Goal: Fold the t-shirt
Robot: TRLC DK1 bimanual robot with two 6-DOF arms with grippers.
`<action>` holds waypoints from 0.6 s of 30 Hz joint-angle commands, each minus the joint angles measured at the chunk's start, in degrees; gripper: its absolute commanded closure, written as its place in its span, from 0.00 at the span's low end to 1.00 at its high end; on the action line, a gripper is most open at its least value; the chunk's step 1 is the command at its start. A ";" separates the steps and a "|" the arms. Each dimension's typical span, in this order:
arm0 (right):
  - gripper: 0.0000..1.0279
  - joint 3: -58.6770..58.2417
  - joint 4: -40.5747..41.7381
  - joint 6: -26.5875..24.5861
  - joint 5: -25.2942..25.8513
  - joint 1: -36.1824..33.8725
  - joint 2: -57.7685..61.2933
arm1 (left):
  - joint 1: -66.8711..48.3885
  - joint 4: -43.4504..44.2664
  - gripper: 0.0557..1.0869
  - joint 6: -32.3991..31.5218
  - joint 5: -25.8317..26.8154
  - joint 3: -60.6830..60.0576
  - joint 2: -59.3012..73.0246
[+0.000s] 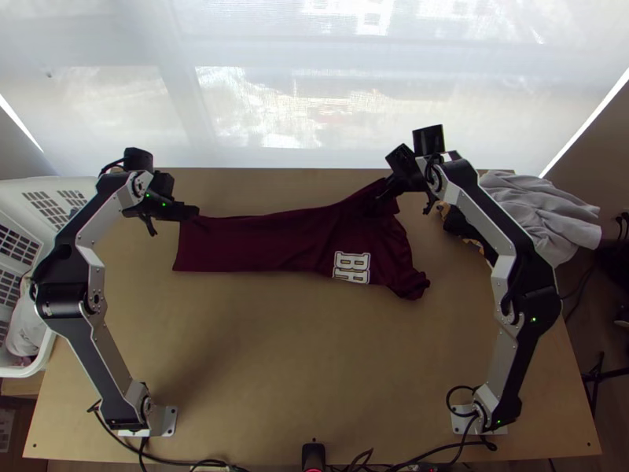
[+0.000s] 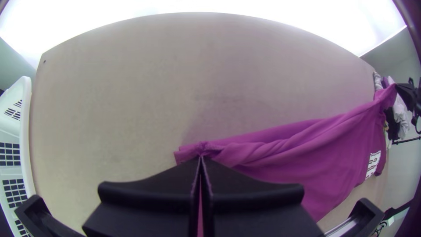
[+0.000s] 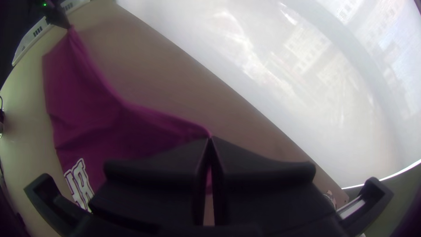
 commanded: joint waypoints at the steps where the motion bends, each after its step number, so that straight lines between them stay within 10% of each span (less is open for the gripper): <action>1: 0.97 -9.09 0.78 0.47 -0.05 1.11 -8.03 | -0.34 0.09 0.97 0.06 0.09 0.78 2.67; 18: 0.97 -30.53 5.88 3.28 0.04 6.38 -16.91 | -1.83 -0.62 0.97 -0.73 0.09 0.08 4.25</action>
